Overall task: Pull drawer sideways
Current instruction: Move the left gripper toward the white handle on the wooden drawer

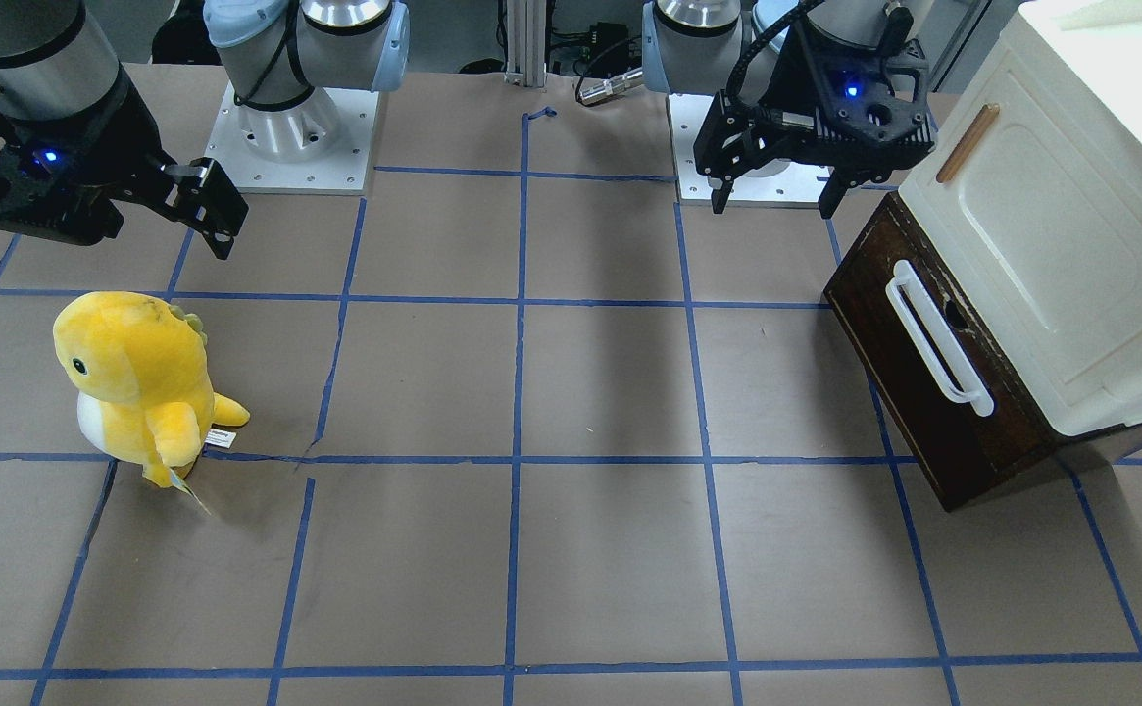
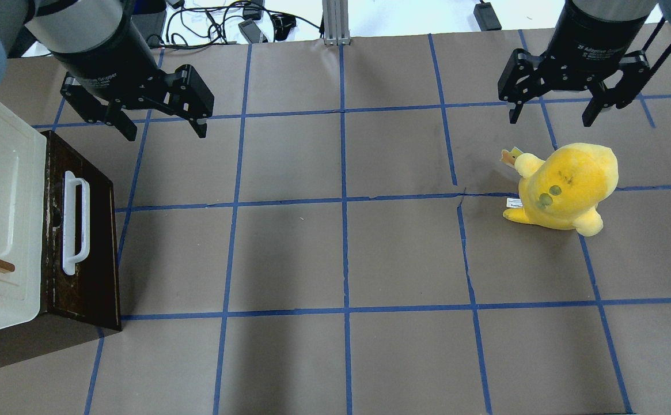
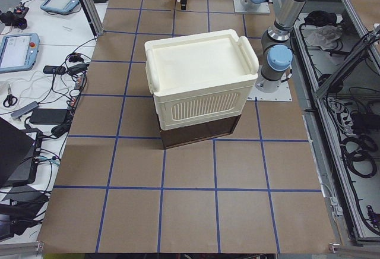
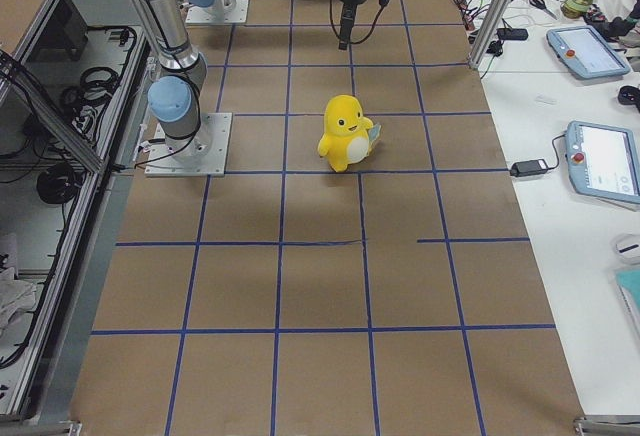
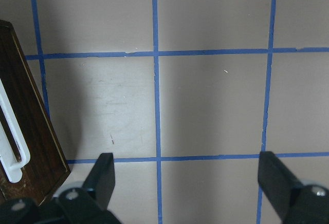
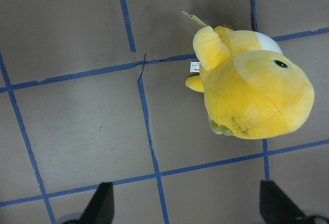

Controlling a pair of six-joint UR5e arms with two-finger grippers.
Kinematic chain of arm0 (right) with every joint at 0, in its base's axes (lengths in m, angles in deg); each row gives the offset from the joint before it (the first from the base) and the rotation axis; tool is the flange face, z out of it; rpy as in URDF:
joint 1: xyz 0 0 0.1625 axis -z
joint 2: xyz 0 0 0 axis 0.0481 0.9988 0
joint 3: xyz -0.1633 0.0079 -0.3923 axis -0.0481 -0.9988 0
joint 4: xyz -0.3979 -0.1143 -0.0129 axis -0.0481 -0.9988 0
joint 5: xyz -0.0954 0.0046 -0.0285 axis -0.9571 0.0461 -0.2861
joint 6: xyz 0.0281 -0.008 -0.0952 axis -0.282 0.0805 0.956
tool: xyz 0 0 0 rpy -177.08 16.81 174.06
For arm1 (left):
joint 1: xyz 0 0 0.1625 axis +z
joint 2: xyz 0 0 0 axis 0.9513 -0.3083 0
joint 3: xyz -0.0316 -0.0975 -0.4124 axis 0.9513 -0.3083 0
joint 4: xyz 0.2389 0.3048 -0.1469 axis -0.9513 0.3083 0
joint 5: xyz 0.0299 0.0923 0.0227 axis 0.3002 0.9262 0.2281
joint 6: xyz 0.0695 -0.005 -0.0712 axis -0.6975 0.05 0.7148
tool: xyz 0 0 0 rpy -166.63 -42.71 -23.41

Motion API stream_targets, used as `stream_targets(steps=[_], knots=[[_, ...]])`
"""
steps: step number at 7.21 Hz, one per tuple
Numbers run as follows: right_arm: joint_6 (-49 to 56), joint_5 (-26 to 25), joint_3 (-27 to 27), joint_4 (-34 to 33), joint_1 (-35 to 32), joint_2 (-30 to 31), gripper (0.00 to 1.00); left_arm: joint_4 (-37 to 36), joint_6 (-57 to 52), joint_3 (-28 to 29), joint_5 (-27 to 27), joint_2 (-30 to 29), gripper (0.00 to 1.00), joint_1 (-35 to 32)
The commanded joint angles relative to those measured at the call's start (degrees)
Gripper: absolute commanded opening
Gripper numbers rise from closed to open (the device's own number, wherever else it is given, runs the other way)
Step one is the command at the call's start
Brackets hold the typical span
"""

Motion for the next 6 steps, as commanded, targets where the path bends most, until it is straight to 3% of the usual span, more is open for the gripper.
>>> stream_targets(steps=[1, 4, 6], knots=[[0.0, 0.0, 0.0, 0.0, 0.0, 0.0, 1.0, 0.1, 0.2, -0.2, 0.5, -0.1, 1.0, 0.0], [0.0, 0.0, 0.0, 0.0, 0.1, 0.0, 1.0, 0.0, 0.1, -0.2, 0.6, -0.4, 1.0, 0.0], [0.0, 0.0, 0.0, 0.0, 0.0, 0.0, 1.0, 0.1, 0.9, -2.2, 5.3, -1.3, 1.0, -0.1]])
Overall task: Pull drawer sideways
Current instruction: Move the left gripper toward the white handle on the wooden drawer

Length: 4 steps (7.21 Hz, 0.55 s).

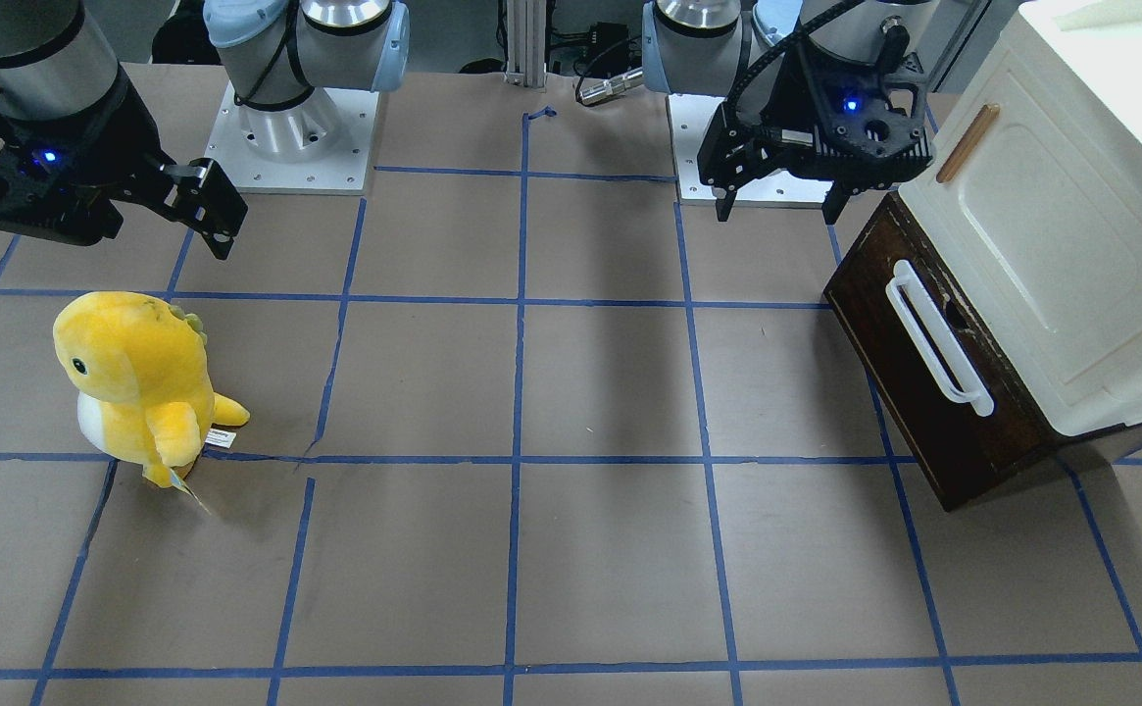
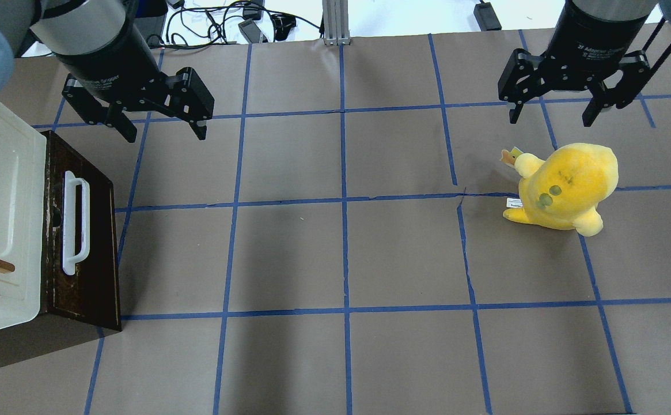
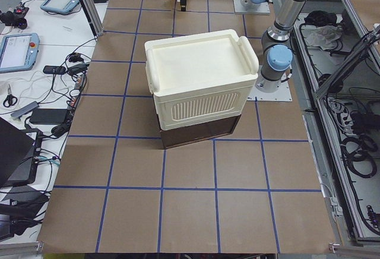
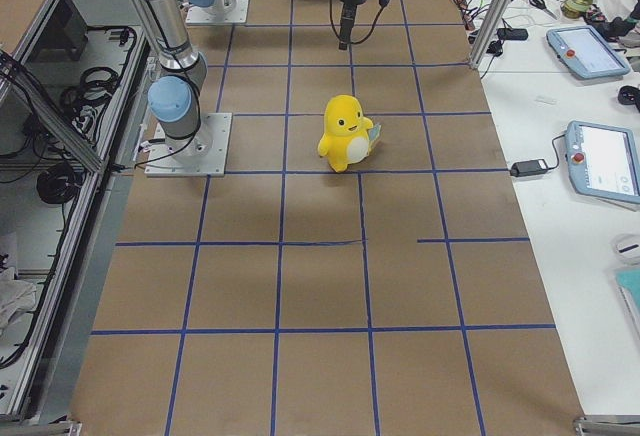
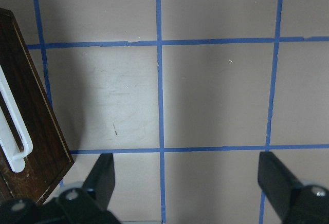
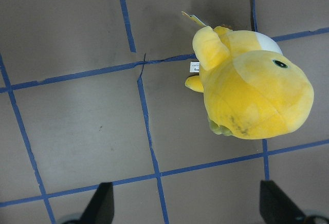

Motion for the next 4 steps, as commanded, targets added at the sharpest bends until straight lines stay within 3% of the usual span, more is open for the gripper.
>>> stream_targets(steps=[1, 2, 4], knots=[[0.0, 0.0, 0.0, 0.0, -0.1, 0.0, 1.0, -0.8, 0.5, -3.9, 3.4, -1.1, 1.0, -1.2], [0.0, 0.0, 0.0, 0.0, -0.1, 0.0, 1.0, -0.7, 2.1, -4.7, 5.0, -2.4, 1.0, -3.2], [0.0, 0.0, 0.0, 0.0, -0.1, 0.0, 1.0, -0.6, 7.9, -4.9, 13.9, -5.3, 1.0, -8.8]])
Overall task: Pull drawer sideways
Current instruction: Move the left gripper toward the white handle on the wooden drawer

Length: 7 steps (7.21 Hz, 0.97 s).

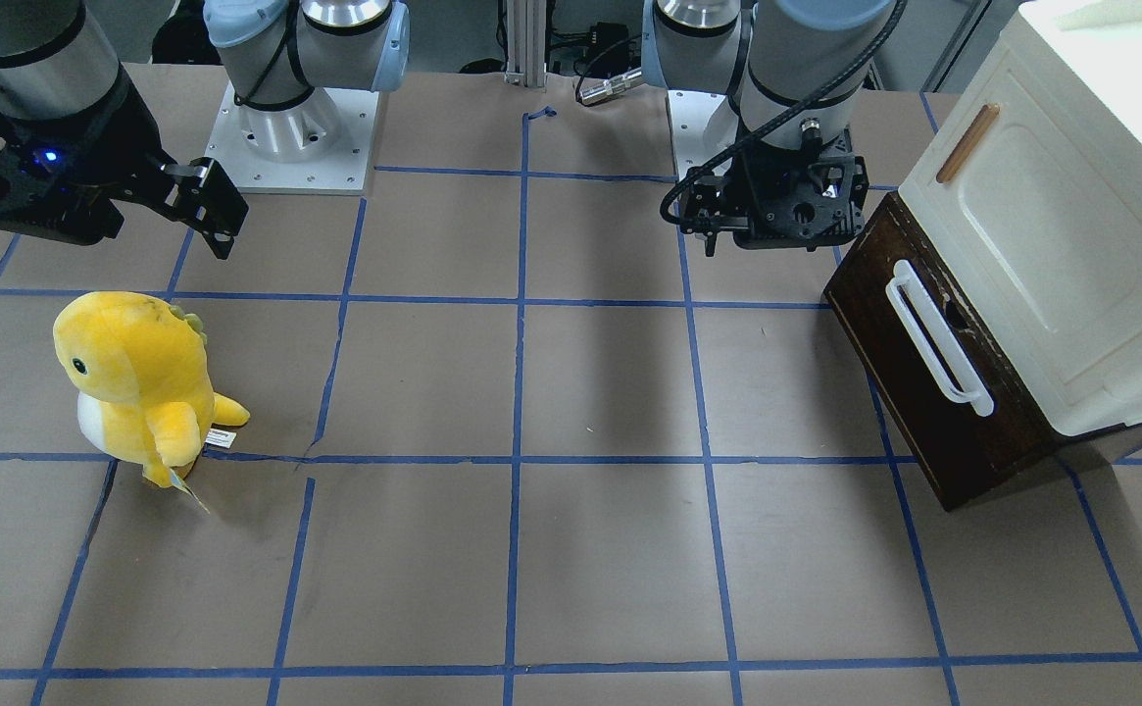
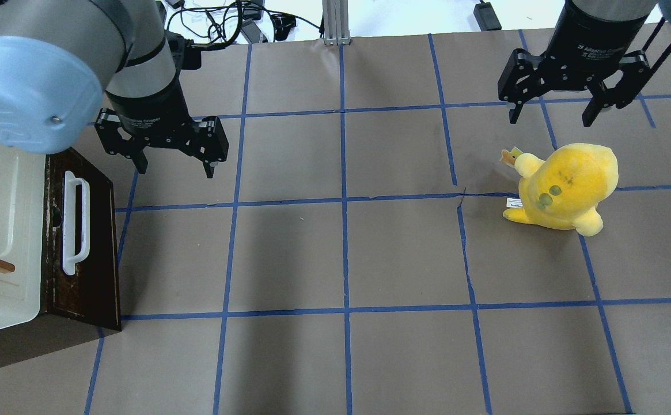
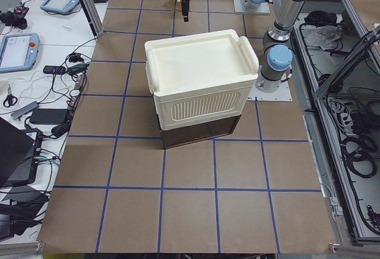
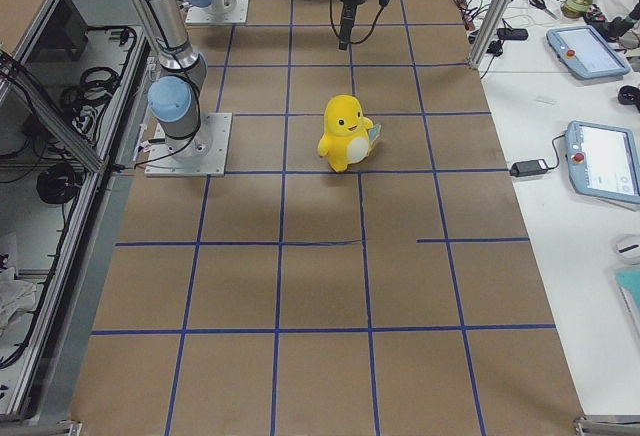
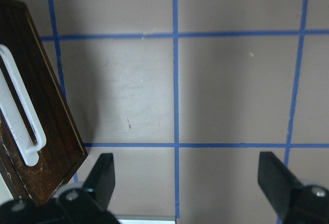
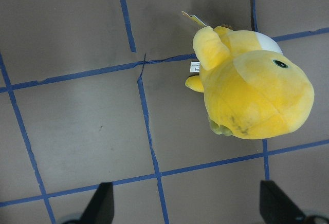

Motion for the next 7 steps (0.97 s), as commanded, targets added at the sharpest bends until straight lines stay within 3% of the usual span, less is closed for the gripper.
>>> stream_targets(steps=[1, 2, 5, 7], knots=[[0.0, 0.0, 0.0, 0.0, 0.0, 0.0, 1.0, 0.3, 8.9, -1.5, 6.9, -3.3, 1.0, -4.5], [0.0, 0.0, 0.0, 0.1, 0.0, 0.0, 1.0, 0.0, 14.3, -4.5, 7.3, -4.8, 1.0, -4.5], [0.0, 0.0, 0.0, 0.0, 0.0, 0.0, 1.0, 0.1, 18.2, -9.0, 19.2, -9.4, 1.0, -4.3], [0.0, 0.0, 0.0, 0.0, 0.0, 0.0, 1.0, 1.1, 17.8, -10.8, 33.3, -14.5, 1.0, -4.3]])
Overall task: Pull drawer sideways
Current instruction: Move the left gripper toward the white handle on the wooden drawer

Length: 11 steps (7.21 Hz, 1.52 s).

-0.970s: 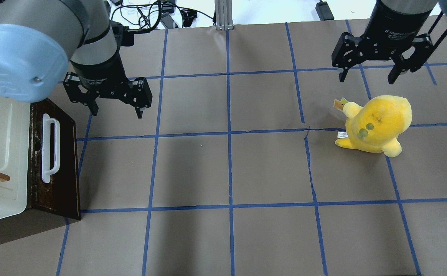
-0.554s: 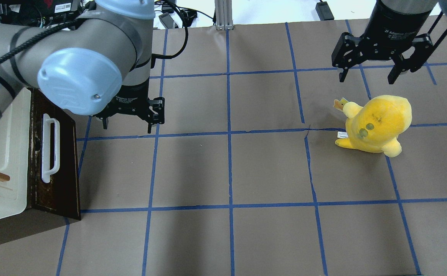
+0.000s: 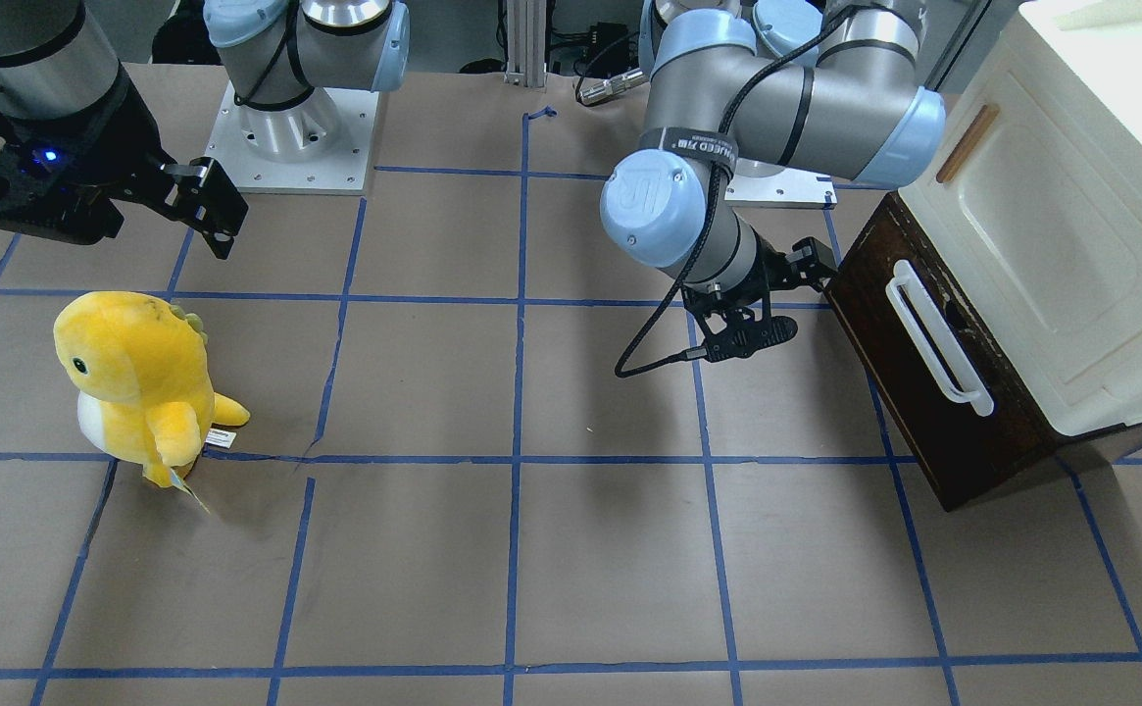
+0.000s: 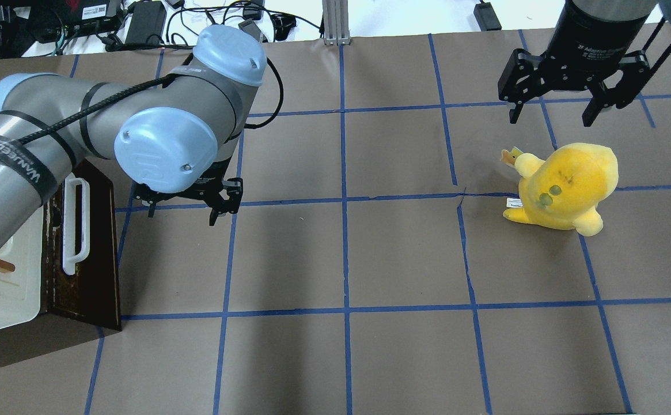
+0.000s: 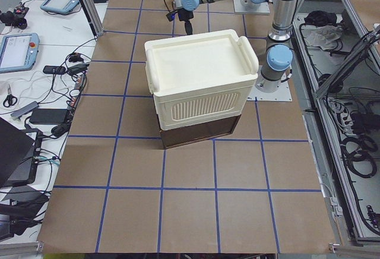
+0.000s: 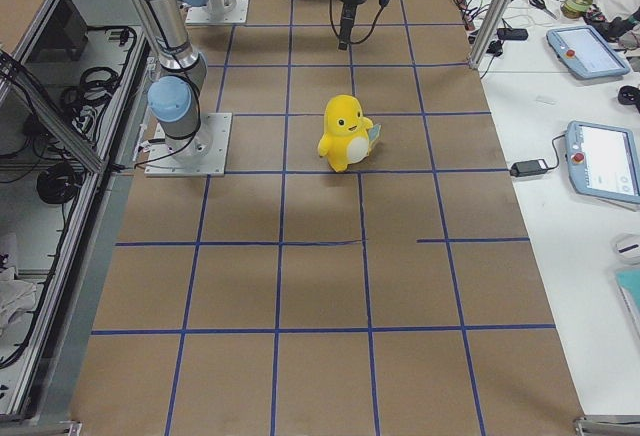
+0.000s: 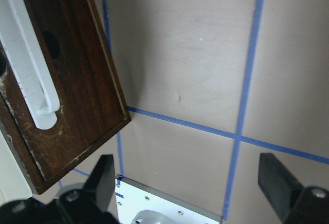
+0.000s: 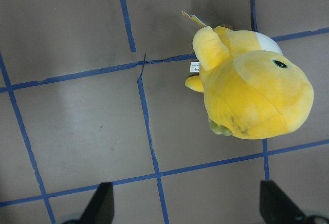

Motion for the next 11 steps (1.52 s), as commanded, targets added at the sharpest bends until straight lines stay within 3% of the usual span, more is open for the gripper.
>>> stream_targets(steps=[1, 4, 8, 10, 11], knots=[[0.0, 0.0, 0.0, 0.1, 0.0, 0.0, 1.0, 1.0, 0.3, -3.0, 14.3, -4.6, 1.0, 0.1], [0.0, 0.0, 0.0, 0.1, 0.0, 0.0, 1.0, 1.9, 1.2, -6.3, 25.1, -7.9, 1.0, 4.1], [0.0, 0.0, 0.0, 0.0, 0.1, 0.0, 1.0, 5.3, 2.2, -6.1, 29.1, -9.3, 0.98, 8.3], [0.0, 0.0, 0.0, 0.0, 0.0, 0.0, 1.0, 5.3, 3.5, -6.4, 31.5, -9.9, 0.85, 8.8], [0.0, 0.0, 0.0, 0.0, 0.0, 0.0, 1.0, 5.3, 3.5, -6.4, 31.5, -10.0, 0.64, 8.8]])
